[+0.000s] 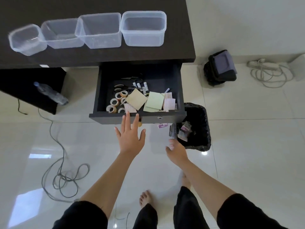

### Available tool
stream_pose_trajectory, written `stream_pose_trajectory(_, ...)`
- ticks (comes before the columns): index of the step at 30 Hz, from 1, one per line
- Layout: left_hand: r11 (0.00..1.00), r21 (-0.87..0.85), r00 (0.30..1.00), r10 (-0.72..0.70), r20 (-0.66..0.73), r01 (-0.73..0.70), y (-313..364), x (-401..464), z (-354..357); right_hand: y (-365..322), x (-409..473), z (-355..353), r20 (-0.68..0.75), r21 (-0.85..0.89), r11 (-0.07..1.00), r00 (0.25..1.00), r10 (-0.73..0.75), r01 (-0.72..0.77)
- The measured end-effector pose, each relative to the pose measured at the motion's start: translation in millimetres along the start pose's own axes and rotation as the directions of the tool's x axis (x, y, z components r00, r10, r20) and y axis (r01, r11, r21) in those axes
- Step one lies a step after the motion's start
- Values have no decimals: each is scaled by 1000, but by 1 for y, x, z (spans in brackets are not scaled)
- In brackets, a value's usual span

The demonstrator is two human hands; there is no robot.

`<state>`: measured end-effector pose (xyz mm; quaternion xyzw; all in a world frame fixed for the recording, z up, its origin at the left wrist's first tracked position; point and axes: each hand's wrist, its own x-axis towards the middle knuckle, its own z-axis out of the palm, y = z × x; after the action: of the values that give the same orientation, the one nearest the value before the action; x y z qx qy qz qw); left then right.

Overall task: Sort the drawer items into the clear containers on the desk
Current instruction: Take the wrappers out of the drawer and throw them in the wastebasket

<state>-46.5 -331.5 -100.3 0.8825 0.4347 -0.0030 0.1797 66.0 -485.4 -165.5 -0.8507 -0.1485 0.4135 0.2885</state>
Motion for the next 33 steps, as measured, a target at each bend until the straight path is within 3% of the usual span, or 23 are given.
stream_pose_trajectory(4, 1000, 20, 998, -17, -56, 18, -31, -15, 35, 17, 13, 42, 5, -30, 999, 1000, -22, 22)
stream_pose_trajectory(8, 995, -62, 994, -72, 77, 76, -66, -34, 118, 56, 56, 87, 11, -110, 992, 998, -60, 61)
stream_pose_trajectory(13, 988, -143, 980, -27, 195, 56, -100, -22, 249, 129, 140, 147, -25, -209, 973, 994, -109, 102)
stream_pose_trajectory(21, 996, 58, 969, 54, 240, -70, -161, 83, 468, 243, 334, 227, -112, -323, 930, 968, -223, 177)
stream_pose_trajectory(25, 994, 82, 976, 52, 211, -71, -179, 126, 536, 257, 412, 240, -182, -395, 890, 930, -320, 229)
stream_pose_trajectory(28, 996, 49, 954, 62, 293, -80, -183, 133, 564, 251, 448, 246, -220, -470, 844, 893, -394, 257)
stream_pose_trajectory(31, 999, -14, 920, 51, 389, -50, -188, 125, 585, 242, 469, 252, -197, -486, 838, 903, -383, 249)
stream_pose_trajectory(33, 997, -59, 925, 66, 375, -48, -194, 122, 595, 239, 480, 255, -169, -508, 825, 910, -378, 248)
